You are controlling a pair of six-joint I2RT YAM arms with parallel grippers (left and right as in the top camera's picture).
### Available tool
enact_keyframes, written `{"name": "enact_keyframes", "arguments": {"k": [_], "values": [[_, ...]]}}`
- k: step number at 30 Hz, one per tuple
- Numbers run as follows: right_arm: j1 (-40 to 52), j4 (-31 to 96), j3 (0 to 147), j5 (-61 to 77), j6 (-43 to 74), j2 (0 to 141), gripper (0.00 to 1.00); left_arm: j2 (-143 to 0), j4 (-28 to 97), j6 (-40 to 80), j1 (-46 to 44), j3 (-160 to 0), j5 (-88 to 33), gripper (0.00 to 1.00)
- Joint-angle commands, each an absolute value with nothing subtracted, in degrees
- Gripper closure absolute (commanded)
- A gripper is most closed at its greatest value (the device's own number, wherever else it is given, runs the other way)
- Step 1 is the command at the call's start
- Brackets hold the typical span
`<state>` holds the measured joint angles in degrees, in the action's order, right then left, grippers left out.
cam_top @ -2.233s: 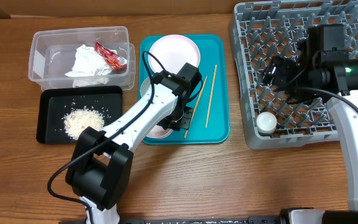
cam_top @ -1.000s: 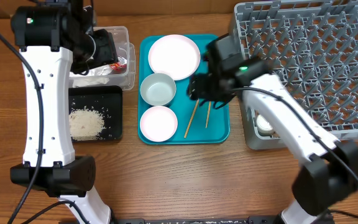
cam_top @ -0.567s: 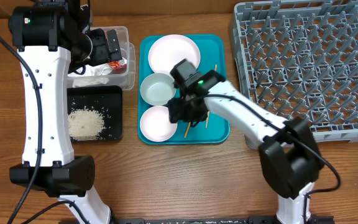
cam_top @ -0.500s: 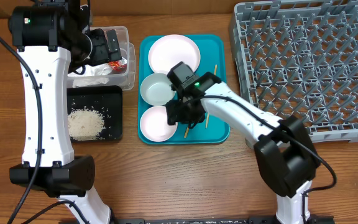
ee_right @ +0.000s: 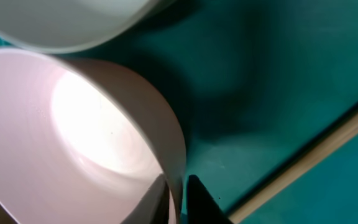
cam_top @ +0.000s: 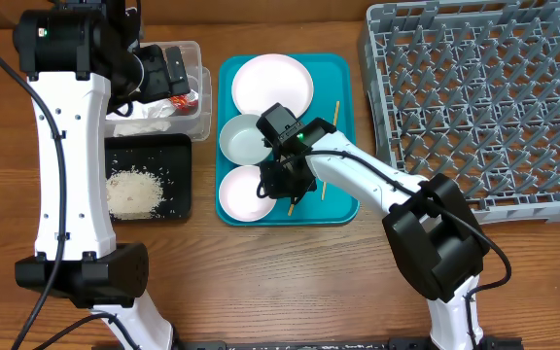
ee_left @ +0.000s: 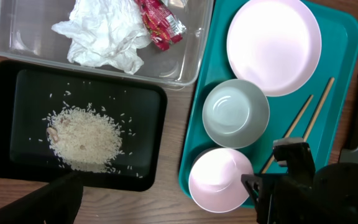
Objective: Sort waste into correct bins and load items into the dishwasher
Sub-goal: 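Retract the left arm and grasp the pink bowl with the right gripper, then lift the pink bowl right and place it in the dish rack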
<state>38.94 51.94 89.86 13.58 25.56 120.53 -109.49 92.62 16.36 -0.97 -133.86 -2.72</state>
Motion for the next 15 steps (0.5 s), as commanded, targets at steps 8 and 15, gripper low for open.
{"name": "enact_keyframes", "arguments": {"k": [8, 15], "values": [[39.00, 54.74, 90.17, 14.26, 25.26, 118.41, 0.96, -108.31, 92.53, 15.86, -0.49, -134.34, -1.91, 0.00], [38.61, 63.00, 95.02, 10.50, 23.94, 108.53, 0.96, -108.31, 92.53, 15.86, -0.49, -134.34, -1.91, 0.00]]}}
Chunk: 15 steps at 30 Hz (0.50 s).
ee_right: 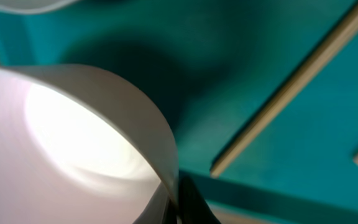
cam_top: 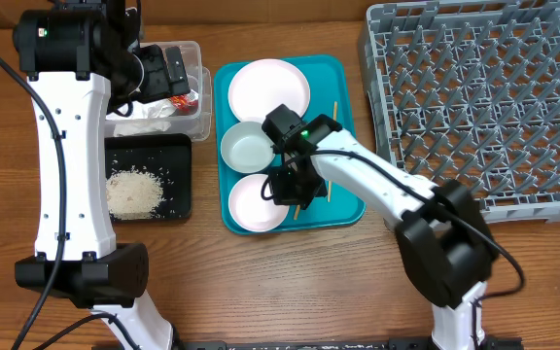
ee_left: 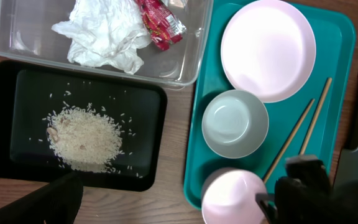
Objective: Sort waste into correct bins and load items into the dishwasher
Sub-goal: 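Lift the pink bowl right and place it in the dish rack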
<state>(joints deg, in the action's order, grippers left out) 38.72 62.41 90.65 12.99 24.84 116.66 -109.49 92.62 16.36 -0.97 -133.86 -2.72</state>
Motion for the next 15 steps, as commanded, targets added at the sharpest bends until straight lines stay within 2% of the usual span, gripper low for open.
{"name": "enact_keyframes", "arguments": {"k": [1, 7, 15], "values": [[38.24, 63.75, 95.79, 8.05, 24.51, 106.72, 0.96, -108.31, 92.53, 15.86, -0.49, -134.34, -1.91, 0.00], [33.67, 65.47, 99.00, -12.29, 27.29, 97.17, 0.96, -108.31, 92.53, 15.86, -0.51, -134.34, -1.91, 0.00], [27.29, 56.29, 98.63, -55.59, 28.36, 97.95, 0.96, -108.31, 92.53, 15.86, -0.51, -134.34, -1.91, 0.00]]}}
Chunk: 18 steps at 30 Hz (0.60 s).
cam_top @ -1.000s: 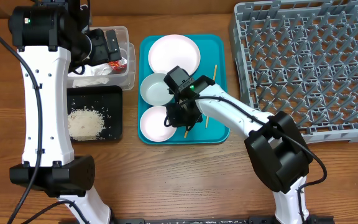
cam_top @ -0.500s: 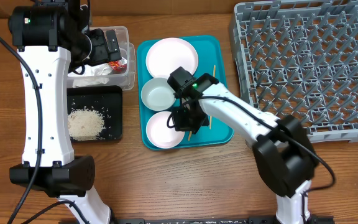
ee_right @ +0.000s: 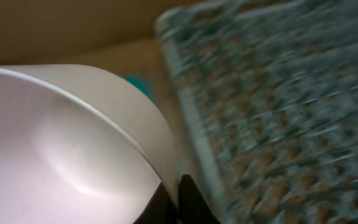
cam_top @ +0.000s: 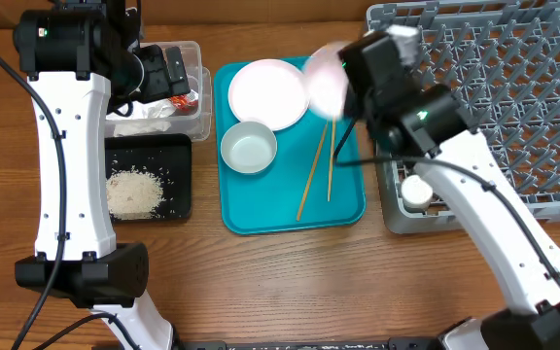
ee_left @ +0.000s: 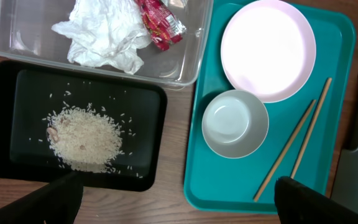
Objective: Sort waste into correct bins and load items into the dishwasher
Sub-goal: 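Lift the pink bowl right and place it in the dish rack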
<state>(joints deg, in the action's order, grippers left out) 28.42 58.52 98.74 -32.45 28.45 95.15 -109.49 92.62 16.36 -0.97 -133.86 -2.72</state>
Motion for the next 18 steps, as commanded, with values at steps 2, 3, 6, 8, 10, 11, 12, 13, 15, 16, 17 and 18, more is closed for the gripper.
{"name": "enact_keyframes", "arguments": {"k": [2, 3, 6, 8, 10, 11, 12, 13, 15, 16, 17, 18], "values": [[26.26, 51.24, 98.63, -62.13, 24.23, 100.18, 0.96, -108.31, 92.53, 15.86, -0.51, -134.34, -1.91, 0.00], [25.65, 47.46, 98.63, -65.28, 20.78, 101.67, 0.96, -108.31, 92.53, 15.86, -0.51, -134.34, -1.91, 0.00], [23.66, 35.77, 98.63, -70.57, 9.65, 105.91, 0.96, -108.31, 92.53, 15.86, -0.51, -134.34, -1.91, 0.00], [21.69, 27.44, 98.63, -71.53, 0.36, 109.14, 0.96, -108.31, 92.53, 15.84, -0.51, -134.34, -1.91, 0.00], [19.88, 20.43, 98.63, -71.46, -8.49, 112.25, 0.96, -108.31, 92.53, 15.86, -0.51, -134.34, -1.91, 0.00], [18.94, 16.80, 98.63, -71.46, -12.62, 113.95, 0.96, -108.31, 92.53, 15.86, -0.51, -134.34, -1.91, 0.00], [18.11, 13.56, 98.63, -71.44, -16.51, 115.48, 0.96, -108.31, 92.53, 15.86, -0.51, -134.34, -1.91, 0.00], [17.52, 11.60, 98.63, -71.26, -18.83, 116.55, 0.96, -108.31, 92.53, 15.86, -0.51, -134.34, -1.91, 0.00], [15.99, 7.46, 98.63, -71.00, -22.63, 118.85, 0.96, -108.31, 92.53, 15.86, -0.51, -134.34, -1.91, 0.00], [15.38, 6.42, 98.63, -70.72, -23.44, 119.63, 0.96, -108.31, 92.53, 15.86, -0.51, -134.34, -1.91, 0.00], [14.79, 6.24, 98.63, -69.73, -23.90, 120.33, 0.96, -108.31, 92.53, 15.86, -0.51, -134.34, -1.91, 0.00], [14.39, 6.48, 98.63, -68.90, -23.88, 120.66, 0.96, -108.31, 92.53, 15.86, -0.51, -134.34, -1.91, 0.00]]}}
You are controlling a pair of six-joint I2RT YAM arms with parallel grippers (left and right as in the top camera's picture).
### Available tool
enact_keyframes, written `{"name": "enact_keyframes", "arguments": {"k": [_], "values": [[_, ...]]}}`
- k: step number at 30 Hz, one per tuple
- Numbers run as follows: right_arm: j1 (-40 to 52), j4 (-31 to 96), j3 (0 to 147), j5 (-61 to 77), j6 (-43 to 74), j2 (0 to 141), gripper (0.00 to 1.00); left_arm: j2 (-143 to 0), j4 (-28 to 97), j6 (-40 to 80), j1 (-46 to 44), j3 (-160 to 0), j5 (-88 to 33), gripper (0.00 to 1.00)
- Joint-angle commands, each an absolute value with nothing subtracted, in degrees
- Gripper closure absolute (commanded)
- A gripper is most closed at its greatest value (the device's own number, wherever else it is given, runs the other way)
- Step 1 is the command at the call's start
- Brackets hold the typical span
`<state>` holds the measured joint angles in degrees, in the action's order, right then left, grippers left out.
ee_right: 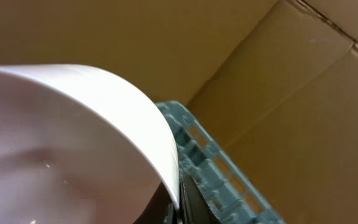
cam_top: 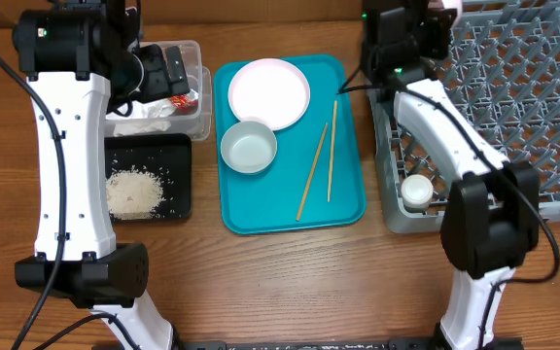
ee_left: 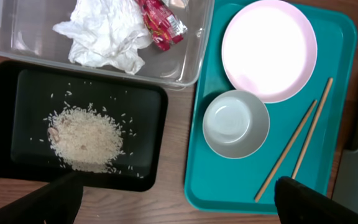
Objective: Sort waste into correct bins and load items into the dishwasher
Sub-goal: 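Lift the pink bowl right and place it in the dish rack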
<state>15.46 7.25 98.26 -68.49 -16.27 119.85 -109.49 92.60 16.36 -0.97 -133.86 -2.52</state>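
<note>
My right gripper (ee_right: pixel 180 208) is shut on the rim of a pink bowl (ee_right: pixel 73 143), one finger inside and one outside. In the overhead view it (cam_top: pixel 436 12) holds the bowl (cam_top: pixel 452 5) high over the far left corner of the grey dish rack (cam_top: pixel 494 97). The teal tray (cam_top: pixel 343 199) carries a pink plate (cam_top: pixel 270 92), a grey-green bowl (cam_top: pixel 249 148) and two chopsticks (cam_top: pixel 319 165). My left gripper (ee_left: pixel 176 202) hangs open high above the table, by the clear bin (cam_top: pixel 168 68).
The clear waste bin (ee_left: pixel 194 56) holds crumpled tissue (ee_left: pixel 104 34) and a red wrapper (ee_left: pixel 160 25). A black tray (ee_left: pixel 5 124) with rice (ee_left: pixel 82 137) lies in front of it. A small white cup (cam_top: pixel 416 190) sits in the rack's near left corner. A cardboard wall stands behind the rack.
My right gripper, still shut on the pink bowl, has moved from over the tray's far right corner to the rack's far left corner. The left arm has not moved.
My right gripper was shut on the pink bowl's rim at the tray's front. Then the tray sat slightly shifted, the bowl at its front edge. Then the bowl hung in the air by the rack's left edge, and now over the rack's far corner.
</note>
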Motion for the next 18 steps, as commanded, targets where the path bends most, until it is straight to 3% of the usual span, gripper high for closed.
{"name": "enact_keyframes", "arguments": {"k": [1, 18], "values": [[14.11, 6.94, 98.63, -67.83, -23.86, 121.03, 0.96, -108.31, 92.53, 15.86, -0.51, -134.34, -1.91, 0.00], [15.79, 24.71, 98.63, -64.84, -11.92, 124.57, 0.96, -108.31, 92.53, 15.86, -0.51, -134.34, -1.91, 0.00]]}}
